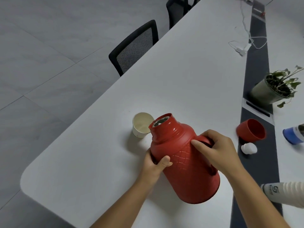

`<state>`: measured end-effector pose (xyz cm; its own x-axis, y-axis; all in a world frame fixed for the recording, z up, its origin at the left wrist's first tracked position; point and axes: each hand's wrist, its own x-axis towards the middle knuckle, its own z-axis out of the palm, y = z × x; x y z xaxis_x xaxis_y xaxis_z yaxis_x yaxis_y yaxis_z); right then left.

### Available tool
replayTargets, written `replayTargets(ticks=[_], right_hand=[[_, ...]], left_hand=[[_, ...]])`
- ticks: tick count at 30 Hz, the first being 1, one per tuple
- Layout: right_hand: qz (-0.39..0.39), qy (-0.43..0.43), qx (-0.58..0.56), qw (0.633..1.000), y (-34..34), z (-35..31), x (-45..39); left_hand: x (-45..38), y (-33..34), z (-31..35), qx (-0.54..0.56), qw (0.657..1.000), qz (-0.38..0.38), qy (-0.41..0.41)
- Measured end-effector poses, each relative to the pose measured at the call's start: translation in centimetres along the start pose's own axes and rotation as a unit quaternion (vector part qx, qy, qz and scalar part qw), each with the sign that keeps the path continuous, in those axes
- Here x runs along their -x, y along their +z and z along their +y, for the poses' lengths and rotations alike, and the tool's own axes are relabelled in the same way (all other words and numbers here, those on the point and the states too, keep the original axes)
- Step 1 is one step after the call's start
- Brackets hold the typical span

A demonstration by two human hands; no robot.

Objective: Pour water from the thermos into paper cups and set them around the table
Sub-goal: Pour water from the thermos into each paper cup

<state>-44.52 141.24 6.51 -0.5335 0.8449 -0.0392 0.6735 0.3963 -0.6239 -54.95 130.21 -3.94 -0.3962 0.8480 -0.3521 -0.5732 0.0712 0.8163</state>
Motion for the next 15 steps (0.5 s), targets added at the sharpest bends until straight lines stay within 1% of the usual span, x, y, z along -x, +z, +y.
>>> replayTargets(ticks=[15], right_hand=[[0.0,-0.006,0.002,1.0,0.05,0.12,-0.11]], left_hand=[[0.06,-0.12,-0.05,0.002,1.0,-0.003,-0.006]])
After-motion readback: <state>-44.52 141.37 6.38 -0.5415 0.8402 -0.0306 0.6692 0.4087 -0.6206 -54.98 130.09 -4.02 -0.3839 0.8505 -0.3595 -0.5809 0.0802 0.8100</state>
